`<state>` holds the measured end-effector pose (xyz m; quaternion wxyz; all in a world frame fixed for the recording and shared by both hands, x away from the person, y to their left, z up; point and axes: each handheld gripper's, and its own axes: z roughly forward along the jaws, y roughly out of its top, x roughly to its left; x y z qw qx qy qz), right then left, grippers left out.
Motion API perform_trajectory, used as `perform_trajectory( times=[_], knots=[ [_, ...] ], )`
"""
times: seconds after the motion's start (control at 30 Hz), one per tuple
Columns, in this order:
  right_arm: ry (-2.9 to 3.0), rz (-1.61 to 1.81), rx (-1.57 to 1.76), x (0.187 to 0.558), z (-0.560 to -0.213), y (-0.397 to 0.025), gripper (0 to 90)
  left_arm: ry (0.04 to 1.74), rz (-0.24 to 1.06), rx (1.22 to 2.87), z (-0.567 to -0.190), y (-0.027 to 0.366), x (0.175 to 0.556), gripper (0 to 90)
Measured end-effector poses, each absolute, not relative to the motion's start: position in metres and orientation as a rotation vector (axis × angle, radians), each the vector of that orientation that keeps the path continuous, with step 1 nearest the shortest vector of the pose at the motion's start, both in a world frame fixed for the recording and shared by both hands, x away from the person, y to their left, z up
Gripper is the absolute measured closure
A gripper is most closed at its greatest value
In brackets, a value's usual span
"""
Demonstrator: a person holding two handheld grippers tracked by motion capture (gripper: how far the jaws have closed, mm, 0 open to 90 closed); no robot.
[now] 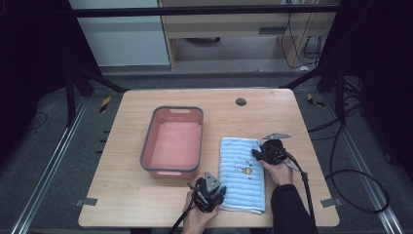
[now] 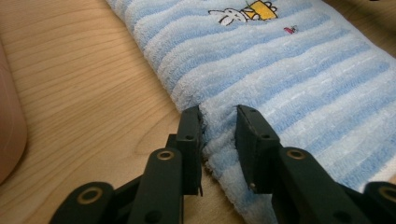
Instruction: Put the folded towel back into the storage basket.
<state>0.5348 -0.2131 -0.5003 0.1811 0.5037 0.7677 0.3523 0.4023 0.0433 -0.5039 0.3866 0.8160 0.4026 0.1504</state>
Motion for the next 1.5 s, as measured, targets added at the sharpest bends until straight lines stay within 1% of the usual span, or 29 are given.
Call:
perform_trajectory(
  times=[0.13,0.23,0.3,0.33,0.37,0.53,0.77,1.23,1.37,1.5],
  knots=[
    [2.178,1.011,1.433,0.534,-0.5,-0.211,71.7,1.029,0.374,2.079,-0.503,0.042,0.402,75.4],
    [2.183,1.029,1.443,0.533,-0.5,-0.21,77.4,1.028,0.372,2.071,-0.504,0.041,0.401,80.2],
    [2.183,1.03,1.439,0.532,-0.499,-0.209,79.1,1.03,0.371,2.069,-0.504,0.042,0.402,82.9],
    [2.183,1.03,1.439,0.532,-0.499,-0.209,79.1,1.037,0.361,2.062,-0.504,0.042,0.402,82.9],
    [2.182,1.03,1.437,0.532,-0.499,-0.209,80.0,1.046,0.342,2.041,-0.504,0.044,0.403,84.9],
    [2.178,1.042,1.436,0.531,-0.496,-0.21,80.9,1.05,0.345,2.023,-0.503,0.046,0.403,86.3],
    [2.152,1.096,1.382,0.522,-0.481,-0.212,81.4,1.002,0.367,2.001,-0.49,0.05,0.401,86.6],
    [2.062,1.177,1.283,0.504,-0.432,-0.209,81.8,0.925,0.424,1.959,-0.452,0.058,0.396,86.7],
    [2.046,1.183,1.273,0.502,-0.424,-0.208,81.8,0.91,0.434,1.947,-0.444,0.059,0.395,86.6],
    [2.03,1.188,1.249,0.502,-0.408,-0.205,81.9,0.889,0.447,1.93,-0.431,0.062,0.395,86.6]
  ],
)
